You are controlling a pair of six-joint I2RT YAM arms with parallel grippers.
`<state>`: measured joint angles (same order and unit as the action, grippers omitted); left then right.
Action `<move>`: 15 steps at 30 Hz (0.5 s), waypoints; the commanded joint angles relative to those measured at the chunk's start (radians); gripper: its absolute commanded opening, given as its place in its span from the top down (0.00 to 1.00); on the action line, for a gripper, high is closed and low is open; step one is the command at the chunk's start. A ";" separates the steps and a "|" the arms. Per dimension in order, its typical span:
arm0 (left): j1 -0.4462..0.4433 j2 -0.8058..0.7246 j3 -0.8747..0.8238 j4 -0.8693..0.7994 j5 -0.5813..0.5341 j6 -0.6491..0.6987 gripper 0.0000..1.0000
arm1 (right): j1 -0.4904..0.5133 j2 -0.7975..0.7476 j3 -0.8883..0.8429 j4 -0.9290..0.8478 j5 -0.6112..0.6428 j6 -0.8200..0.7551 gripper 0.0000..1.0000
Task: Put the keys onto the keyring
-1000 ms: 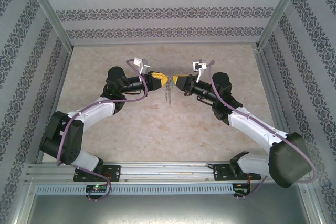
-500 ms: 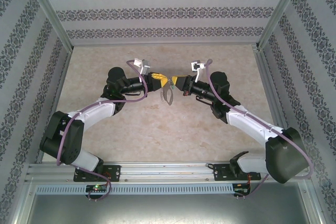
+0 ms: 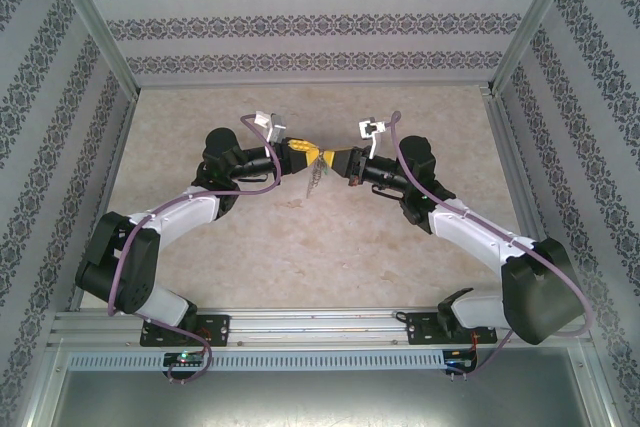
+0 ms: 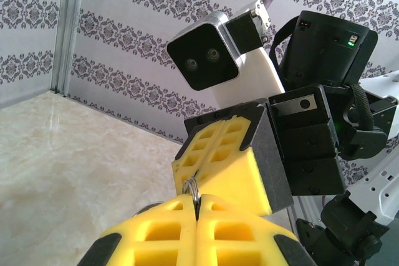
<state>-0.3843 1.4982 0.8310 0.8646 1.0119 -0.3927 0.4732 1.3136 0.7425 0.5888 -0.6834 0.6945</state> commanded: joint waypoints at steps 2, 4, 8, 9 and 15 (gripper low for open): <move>-0.010 -0.039 0.007 0.054 0.017 0.024 1.00 | -0.003 -0.013 -0.016 0.027 -0.042 0.001 0.96; -0.011 -0.036 0.008 0.057 0.017 0.024 1.00 | -0.016 -0.026 -0.020 0.016 -0.049 -0.007 0.78; -0.010 -0.027 0.010 0.058 0.017 0.022 1.00 | -0.074 -0.063 -0.048 0.004 -0.053 -0.005 0.60; -0.010 -0.023 0.010 0.064 0.020 0.019 1.00 | -0.090 -0.074 -0.057 0.008 -0.053 0.000 0.59; -0.011 -0.014 0.015 0.069 0.040 0.012 1.00 | -0.136 -0.100 -0.058 0.018 -0.058 0.001 0.58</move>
<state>-0.3855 1.4975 0.8310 0.8658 1.0203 -0.3901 0.3416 1.2369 0.6888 0.5774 -0.7170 0.7021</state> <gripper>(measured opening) 0.048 0.414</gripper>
